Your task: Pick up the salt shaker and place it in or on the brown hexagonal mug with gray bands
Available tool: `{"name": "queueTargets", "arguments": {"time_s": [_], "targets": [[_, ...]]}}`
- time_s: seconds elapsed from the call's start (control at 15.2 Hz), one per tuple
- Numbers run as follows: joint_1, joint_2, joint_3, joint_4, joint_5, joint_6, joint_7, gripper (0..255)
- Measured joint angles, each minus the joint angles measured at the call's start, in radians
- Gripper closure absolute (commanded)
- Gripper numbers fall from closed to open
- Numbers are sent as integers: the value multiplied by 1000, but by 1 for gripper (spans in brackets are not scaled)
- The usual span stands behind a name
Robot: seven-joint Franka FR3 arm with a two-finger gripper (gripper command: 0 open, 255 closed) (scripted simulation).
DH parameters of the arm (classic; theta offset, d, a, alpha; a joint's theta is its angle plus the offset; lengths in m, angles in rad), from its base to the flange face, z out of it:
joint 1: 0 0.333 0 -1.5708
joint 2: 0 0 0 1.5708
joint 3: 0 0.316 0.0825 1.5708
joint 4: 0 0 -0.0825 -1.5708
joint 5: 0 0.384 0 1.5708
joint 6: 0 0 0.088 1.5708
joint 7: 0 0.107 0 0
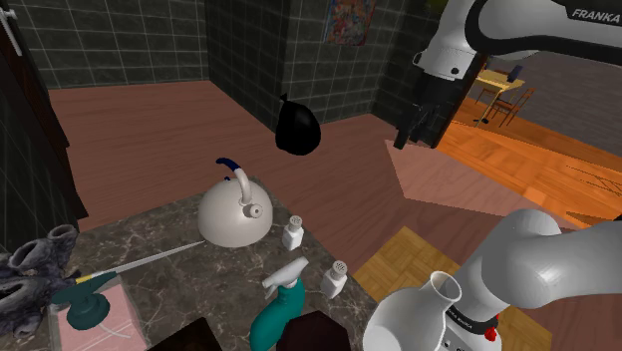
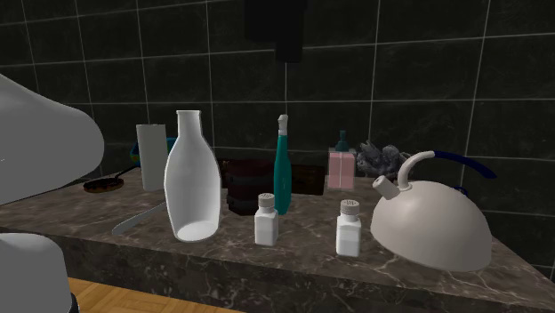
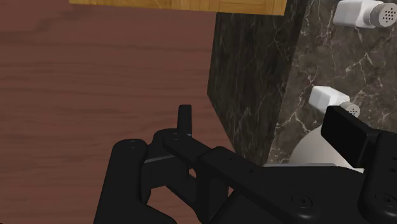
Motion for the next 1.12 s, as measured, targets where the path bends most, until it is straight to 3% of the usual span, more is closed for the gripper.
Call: {"name": "queueTargets", "arguments": {"time_s": [0.59,1.12], "targets": [[45,96,109,-76,84,164,124,0],[101,286,242,-91,169,371,271,0]]}}
